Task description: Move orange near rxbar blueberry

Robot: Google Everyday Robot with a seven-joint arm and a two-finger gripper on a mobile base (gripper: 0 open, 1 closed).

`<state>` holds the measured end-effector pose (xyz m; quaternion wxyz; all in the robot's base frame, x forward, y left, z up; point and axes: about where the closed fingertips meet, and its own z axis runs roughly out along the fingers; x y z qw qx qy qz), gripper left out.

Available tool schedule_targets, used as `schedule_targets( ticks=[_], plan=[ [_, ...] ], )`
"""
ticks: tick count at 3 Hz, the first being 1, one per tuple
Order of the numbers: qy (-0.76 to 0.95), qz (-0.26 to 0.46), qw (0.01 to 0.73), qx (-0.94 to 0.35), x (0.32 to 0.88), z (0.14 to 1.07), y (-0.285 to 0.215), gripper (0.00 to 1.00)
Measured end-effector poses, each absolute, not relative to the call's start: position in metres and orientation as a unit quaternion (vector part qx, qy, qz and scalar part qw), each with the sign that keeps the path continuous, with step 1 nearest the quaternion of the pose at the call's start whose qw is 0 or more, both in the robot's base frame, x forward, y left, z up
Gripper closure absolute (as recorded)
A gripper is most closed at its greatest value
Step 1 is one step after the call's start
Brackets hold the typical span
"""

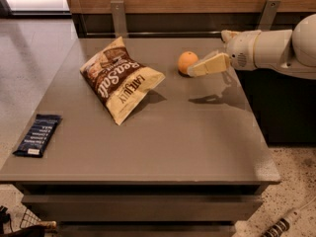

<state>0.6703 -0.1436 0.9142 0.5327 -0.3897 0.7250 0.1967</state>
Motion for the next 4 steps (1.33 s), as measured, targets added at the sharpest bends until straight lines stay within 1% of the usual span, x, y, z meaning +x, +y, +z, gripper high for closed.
schedule_targets(
  ticks=[1,3,4],
  plan=[
    [0.725,0.204,0.532,-0.387,0.674,0.909,-0.141,0.0],
    [0.701,0.294,0.539,-0.363,0.709,0.848,-0.109,0.0],
    [0.694,0.321,0.534,-0.36,0.722,0.828,-0.092,0.15]
  ],
)
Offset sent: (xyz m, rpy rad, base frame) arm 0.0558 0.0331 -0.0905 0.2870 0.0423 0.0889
